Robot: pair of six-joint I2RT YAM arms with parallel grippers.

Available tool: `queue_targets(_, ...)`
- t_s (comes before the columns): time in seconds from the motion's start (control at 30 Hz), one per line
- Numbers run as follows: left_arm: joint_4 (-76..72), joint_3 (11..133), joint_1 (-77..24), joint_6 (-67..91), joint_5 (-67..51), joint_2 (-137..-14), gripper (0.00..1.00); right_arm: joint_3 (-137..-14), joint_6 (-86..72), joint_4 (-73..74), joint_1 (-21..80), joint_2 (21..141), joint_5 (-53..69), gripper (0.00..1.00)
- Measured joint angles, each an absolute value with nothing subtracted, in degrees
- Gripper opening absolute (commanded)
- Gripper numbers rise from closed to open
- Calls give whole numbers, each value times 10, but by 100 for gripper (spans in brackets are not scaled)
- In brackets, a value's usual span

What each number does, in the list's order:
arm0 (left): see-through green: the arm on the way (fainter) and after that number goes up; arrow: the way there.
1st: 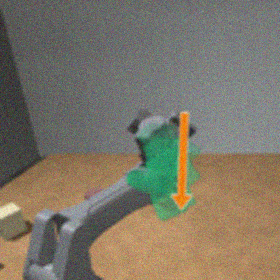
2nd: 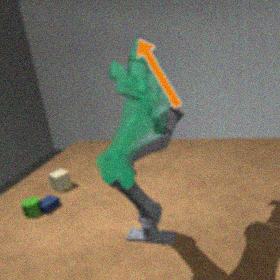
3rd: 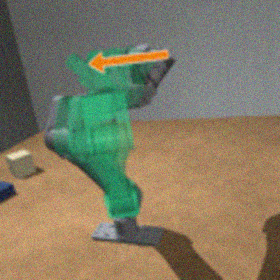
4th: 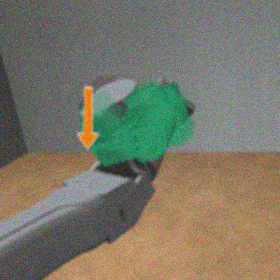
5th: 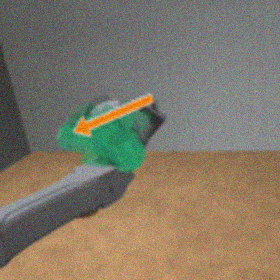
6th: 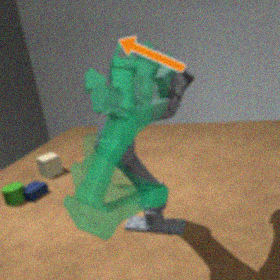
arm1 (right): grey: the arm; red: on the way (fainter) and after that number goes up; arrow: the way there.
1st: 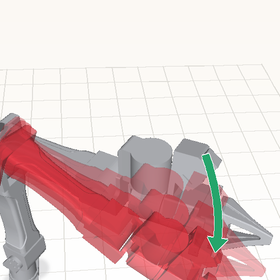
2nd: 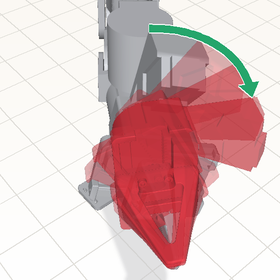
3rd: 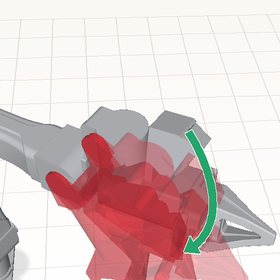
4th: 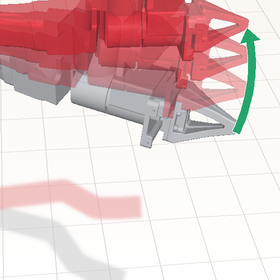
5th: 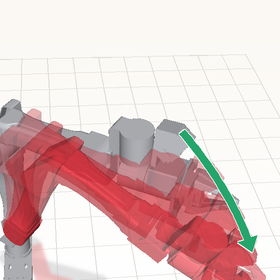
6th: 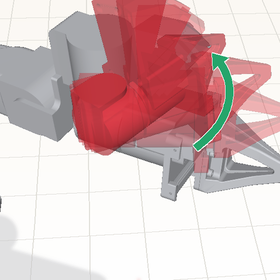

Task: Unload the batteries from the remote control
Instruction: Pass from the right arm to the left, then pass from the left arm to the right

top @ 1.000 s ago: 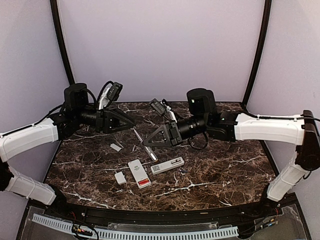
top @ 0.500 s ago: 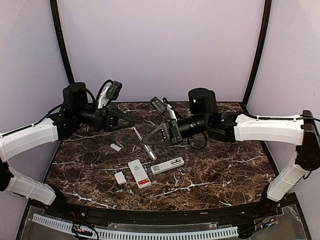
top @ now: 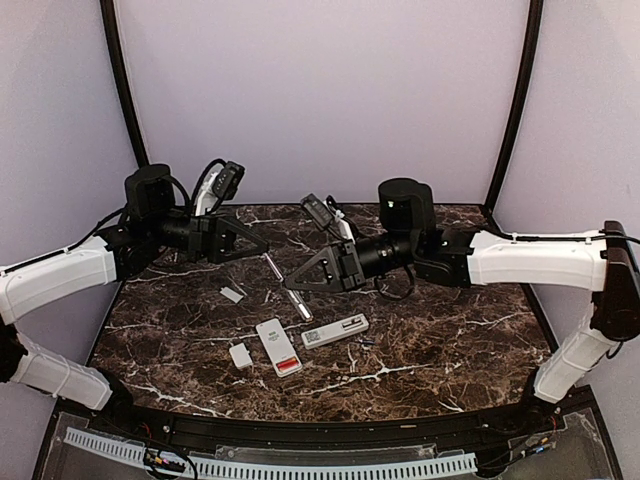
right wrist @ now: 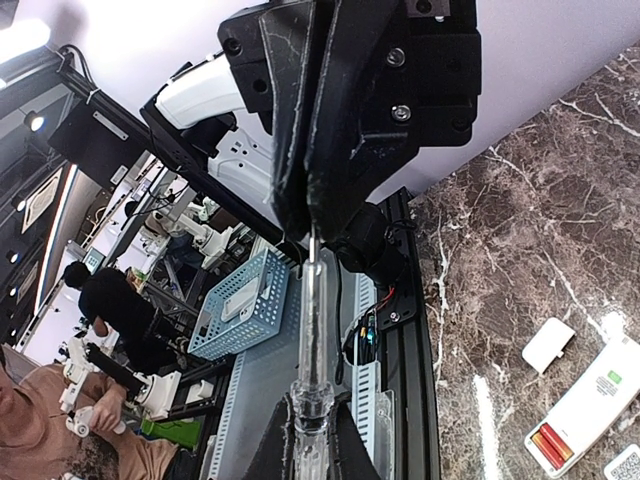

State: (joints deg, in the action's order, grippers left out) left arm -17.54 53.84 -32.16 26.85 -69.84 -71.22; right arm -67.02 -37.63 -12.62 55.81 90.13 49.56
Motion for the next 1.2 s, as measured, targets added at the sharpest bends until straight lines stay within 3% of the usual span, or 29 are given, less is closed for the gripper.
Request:
queue_targets(0.1, -177, 538, -322, 272, -698, -712, 0, -663, -380, -141, 557, 900, 494, 7)
queue_targets(0.37, -208, 529, -322, 292, -691, -712, 0, -636, -396, -152, 543, 893, 471, 38)
queue_targets(0.53, -206, 527, -322, 298, -657, -713, 0, -623, -404, -154, 540, 889, 451, 67)
queue_targets(0.6, -190, 528, -320, 294, -633, -714, 0, -608, -400, -157, 539, 877, 431, 73)
queue_targets(0.9, -208, 504, -241, 358, -547, -723, 0, -542, -421, -215, 565, 821, 250, 76)
queue_targets(1.2, -297, 468, -214, 436, -536, -723, 0, -535, -454, -294, 627, 856, 101, 70)
